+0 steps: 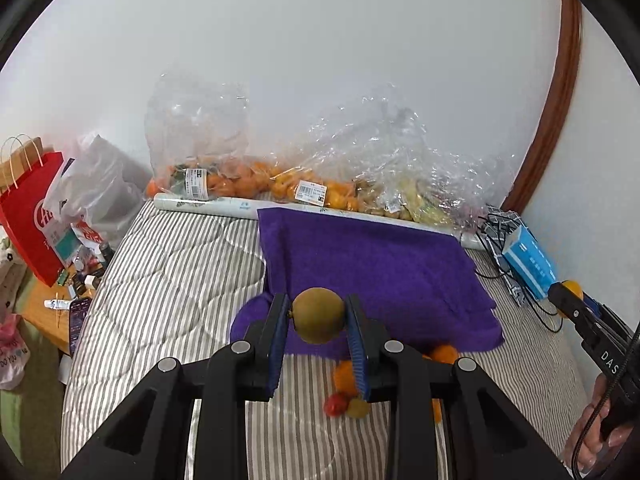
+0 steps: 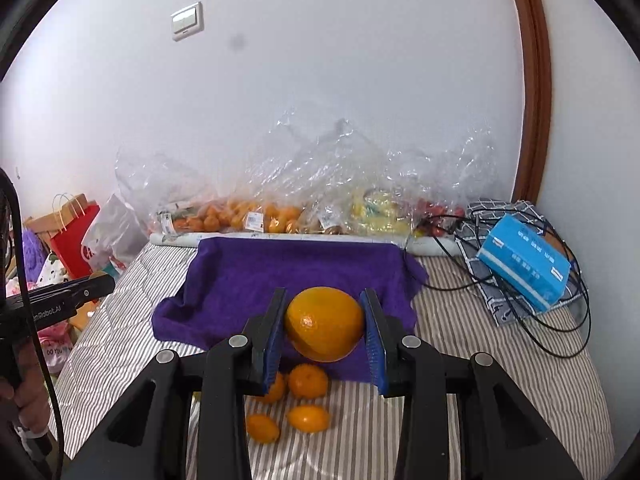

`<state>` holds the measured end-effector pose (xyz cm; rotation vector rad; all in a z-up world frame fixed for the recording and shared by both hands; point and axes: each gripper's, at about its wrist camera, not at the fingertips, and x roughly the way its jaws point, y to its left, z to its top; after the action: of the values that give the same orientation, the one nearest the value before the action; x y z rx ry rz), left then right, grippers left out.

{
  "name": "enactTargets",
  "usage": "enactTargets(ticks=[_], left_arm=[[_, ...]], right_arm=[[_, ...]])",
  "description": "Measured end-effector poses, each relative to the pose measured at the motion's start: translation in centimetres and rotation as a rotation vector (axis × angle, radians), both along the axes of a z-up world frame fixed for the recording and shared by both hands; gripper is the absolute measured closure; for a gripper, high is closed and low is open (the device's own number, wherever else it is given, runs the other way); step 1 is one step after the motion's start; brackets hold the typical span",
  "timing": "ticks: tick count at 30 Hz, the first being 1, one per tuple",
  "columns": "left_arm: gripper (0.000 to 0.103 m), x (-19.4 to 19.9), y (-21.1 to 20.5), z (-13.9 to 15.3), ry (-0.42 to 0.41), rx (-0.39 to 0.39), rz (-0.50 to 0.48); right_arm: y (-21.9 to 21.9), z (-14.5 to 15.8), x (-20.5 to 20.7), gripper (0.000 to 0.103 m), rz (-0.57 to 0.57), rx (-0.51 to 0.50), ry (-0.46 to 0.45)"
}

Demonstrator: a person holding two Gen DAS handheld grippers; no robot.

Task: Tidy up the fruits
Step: 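Lift the orange with the right tool while the left tool carries the greenish fruit over the towel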

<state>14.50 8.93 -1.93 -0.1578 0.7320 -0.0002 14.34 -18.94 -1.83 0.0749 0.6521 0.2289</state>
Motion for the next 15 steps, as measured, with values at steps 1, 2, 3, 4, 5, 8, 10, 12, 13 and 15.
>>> enactTargets(ticks=[1, 2, 3, 4, 5, 8, 10, 12, 13, 15], left_arm=[[0.076, 0.4, 0.0, 0.0, -0.001, 0.000, 0.000], [0.076, 0.8, 0.1, -0.1, -0.005, -0.001, 0.003], [0.076, 1.1, 0.1, -0.2, -0.008, -0.002, 0.005], [0.076, 1.6, 0.2, -0.3, -0.010, -0.004, 0.005], [0.076, 2.0, 0.2, -0.4, -0.012, -0.006, 0.003], [0.076, 3.6, -0.1, -0.8, -0.010, -0.009, 0.002], [0.076, 4.4, -0.4, -1.2, -0.012, -0.013, -0.003], [0.076, 5.5, -0.7, -1.7, -0.008, -0.009, -0.003], [0.076, 6.0, -0.9, -1.9, -0.005, -0.009, -0.004], [0.076, 7.1, -1.0, -2.7, 0.007, -0.016, -0.004]], right_arm=[[0.0, -0.1, 0.4, 0.067, 0.000, 0.001, 0.001], [0.1, -0.2, 0.7, 0.067, 0.000, 0.004, 0.002], [0.1, -0.4, 1.1, 0.067, 0.001, 0.007, 0.003], [0.1, -0.5, 1.4, 0.067, 0.001, 0.009, 0.005], [0.2, -0.7, 1.9, 0.067, 0.002, 0.012, 0.008], [0.4, -1.4, 3.1, 0.067, 0.008, 0.011, 0.012], [0.6, -1.9, 4.1, 0.067, 0.009, 0.010, 0.017], [0.7, -2.5, 5.1, 0.067, 0.016, 0.017, 0.023], [0.9, -2.8, 5.6, 0.067, 0.020, 0.016, 0.027], [1.1, -3.4, 6.7, 0.067, 0.025, 0.011, 0.034]])
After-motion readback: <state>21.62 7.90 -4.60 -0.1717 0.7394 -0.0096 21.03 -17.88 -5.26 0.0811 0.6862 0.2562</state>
